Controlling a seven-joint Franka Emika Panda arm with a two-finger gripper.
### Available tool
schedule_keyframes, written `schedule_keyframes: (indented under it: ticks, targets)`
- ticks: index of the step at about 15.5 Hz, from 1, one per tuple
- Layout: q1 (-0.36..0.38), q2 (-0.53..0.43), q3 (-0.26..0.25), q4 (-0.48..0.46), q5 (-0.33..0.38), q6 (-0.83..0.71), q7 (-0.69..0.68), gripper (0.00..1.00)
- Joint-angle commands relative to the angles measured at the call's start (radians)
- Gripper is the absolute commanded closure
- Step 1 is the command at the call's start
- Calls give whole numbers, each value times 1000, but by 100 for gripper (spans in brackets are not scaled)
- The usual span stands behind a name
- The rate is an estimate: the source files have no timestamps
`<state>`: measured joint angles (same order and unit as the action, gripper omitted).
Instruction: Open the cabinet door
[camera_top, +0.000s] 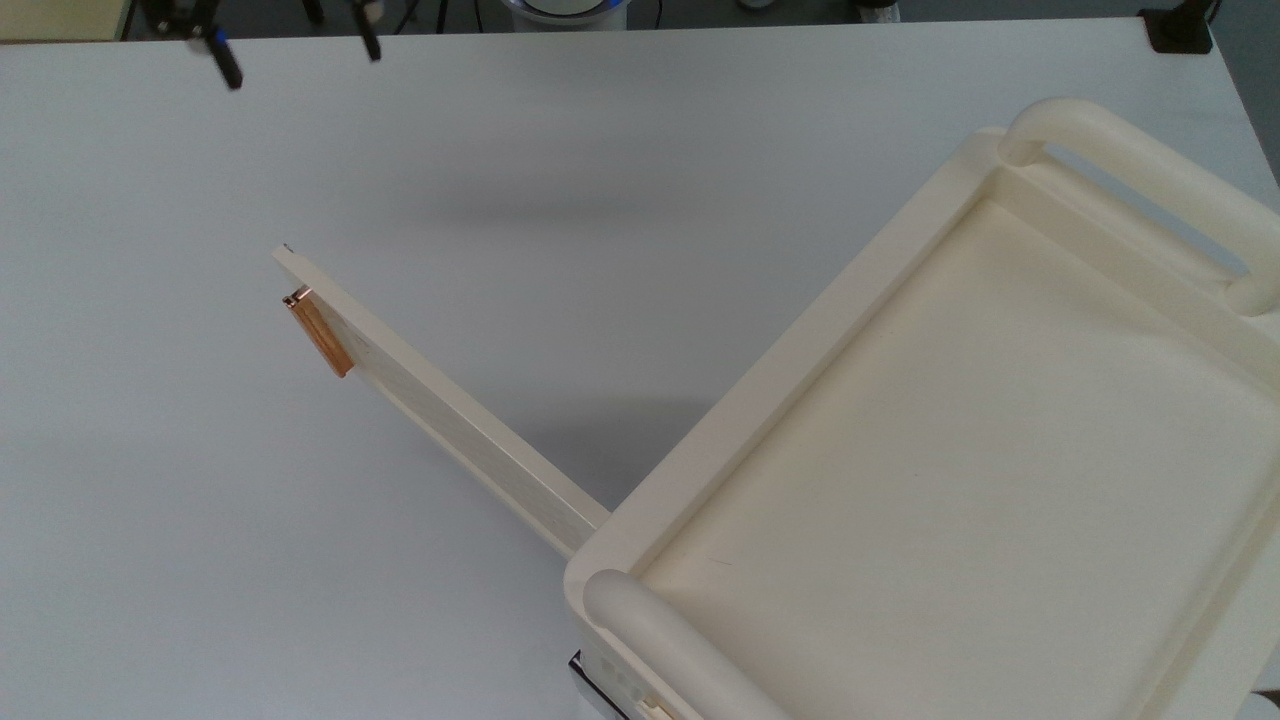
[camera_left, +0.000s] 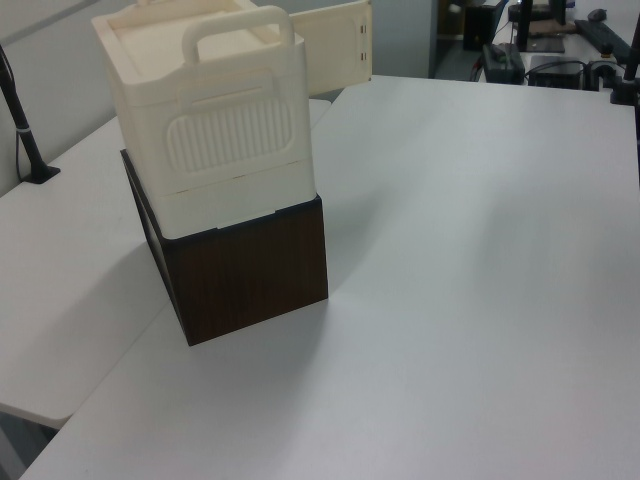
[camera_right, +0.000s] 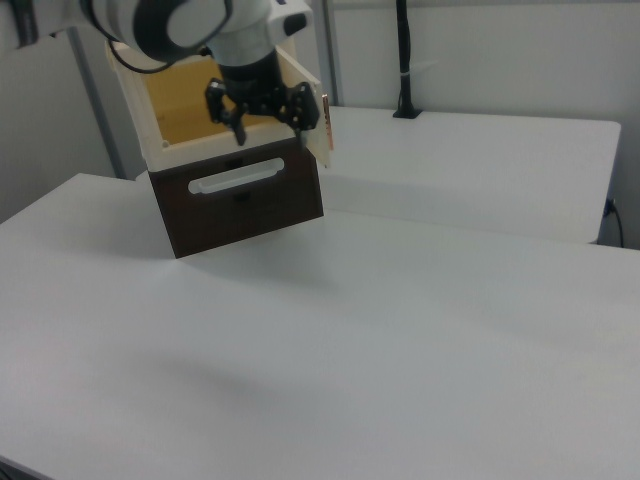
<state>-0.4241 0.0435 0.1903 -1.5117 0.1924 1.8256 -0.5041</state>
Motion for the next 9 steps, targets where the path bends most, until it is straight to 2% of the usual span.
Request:
schedule_keyframes:
  ticks: [1, 3, 4, 6, 9]
  targets:
    - [117, -91, -125, -31, -47, -202, 18, 0]
    - [217, -123, -240, -30, -45, -296, -4, 0]
    - [260, -134, -273, -27, -44, -320, 4, 0]
    - [326, -143, -291, -27, -50, -360, 30, 0]
    - [398, -128, -290, -31, -85, -350, 191, 0]
